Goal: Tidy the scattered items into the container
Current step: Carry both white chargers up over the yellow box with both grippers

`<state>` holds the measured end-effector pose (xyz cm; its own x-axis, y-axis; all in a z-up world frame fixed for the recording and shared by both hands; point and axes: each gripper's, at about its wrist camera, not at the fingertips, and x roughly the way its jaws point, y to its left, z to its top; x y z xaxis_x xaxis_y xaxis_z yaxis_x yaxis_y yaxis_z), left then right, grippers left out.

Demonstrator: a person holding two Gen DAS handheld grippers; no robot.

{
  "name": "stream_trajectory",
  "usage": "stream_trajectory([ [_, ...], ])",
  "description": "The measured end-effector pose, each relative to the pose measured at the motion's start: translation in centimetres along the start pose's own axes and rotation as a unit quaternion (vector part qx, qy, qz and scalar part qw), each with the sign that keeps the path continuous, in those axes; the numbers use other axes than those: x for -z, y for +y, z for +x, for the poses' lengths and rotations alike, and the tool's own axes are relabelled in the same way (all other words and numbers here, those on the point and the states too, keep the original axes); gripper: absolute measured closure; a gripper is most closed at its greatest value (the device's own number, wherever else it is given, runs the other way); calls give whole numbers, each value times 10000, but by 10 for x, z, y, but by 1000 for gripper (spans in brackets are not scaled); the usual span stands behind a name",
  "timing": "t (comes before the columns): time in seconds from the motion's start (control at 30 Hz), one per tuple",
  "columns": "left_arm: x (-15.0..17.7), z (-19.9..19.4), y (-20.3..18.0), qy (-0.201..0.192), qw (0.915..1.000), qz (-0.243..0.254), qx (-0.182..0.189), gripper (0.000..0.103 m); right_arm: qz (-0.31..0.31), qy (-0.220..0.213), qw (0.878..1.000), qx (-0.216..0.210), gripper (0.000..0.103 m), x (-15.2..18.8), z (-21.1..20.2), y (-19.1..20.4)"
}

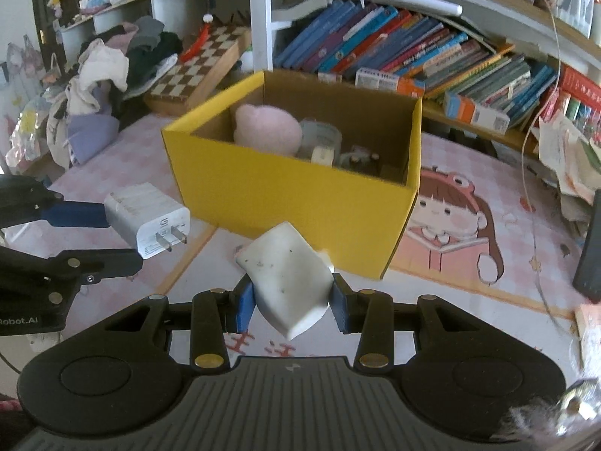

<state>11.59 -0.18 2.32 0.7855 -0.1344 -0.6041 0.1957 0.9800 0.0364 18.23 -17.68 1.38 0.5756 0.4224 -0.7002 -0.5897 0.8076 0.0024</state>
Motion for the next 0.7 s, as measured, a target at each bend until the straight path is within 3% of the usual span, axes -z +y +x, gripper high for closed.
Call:
stream_trajectory([
  [0.33,-32,1,5,-456,9987,133,-165,58,-153,-433,9989,89,65,-34,-7,-16],
  [0.7,-62,19,15,-560,9978,192,-304,58,-303,-724,9969,75,65,-68,5,-41],
])
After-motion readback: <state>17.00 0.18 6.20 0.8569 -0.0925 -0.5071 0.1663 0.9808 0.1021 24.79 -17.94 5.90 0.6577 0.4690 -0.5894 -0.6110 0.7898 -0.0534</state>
